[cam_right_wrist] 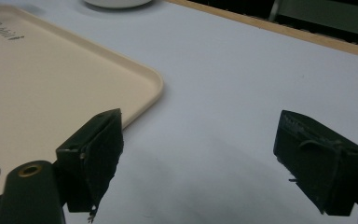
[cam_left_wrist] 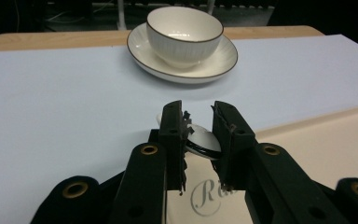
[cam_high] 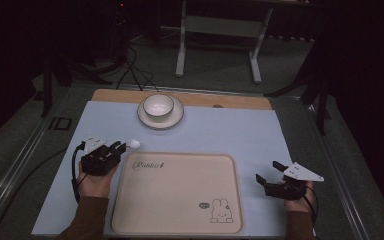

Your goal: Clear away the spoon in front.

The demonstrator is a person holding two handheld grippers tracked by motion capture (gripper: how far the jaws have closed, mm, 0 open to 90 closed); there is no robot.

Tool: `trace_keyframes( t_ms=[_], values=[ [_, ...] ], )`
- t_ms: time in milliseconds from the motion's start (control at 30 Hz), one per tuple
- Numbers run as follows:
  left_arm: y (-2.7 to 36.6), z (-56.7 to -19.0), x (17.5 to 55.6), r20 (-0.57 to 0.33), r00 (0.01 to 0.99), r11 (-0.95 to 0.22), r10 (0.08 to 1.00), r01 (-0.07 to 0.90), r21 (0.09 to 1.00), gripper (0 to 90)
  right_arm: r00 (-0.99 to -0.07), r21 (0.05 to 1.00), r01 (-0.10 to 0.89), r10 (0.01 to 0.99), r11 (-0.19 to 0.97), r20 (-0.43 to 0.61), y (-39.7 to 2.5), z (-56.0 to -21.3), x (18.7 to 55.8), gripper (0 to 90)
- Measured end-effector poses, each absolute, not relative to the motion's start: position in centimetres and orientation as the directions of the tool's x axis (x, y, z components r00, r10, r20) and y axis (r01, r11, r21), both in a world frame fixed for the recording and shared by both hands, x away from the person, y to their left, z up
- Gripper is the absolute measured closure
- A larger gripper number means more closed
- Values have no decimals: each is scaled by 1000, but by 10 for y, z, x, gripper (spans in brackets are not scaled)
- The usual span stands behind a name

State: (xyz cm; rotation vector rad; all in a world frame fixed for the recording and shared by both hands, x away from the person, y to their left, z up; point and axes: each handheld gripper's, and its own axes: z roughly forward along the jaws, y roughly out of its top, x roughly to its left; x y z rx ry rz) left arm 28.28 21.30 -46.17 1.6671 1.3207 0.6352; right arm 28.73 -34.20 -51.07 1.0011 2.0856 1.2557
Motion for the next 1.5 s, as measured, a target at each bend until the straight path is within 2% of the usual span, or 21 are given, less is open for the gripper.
trace_keyframes(
  t_ms=[933,1500],
  values=[
    [206,-478,261,-135,315,-50,939,516,855,748,-599,895,330,800,300,-47,-343,-510,287,155],
    [201,-488,254,-103,312,-85,945,536,840,746,-596,896,330,801,298,-47,-344,-510,286,155]
  ],
)
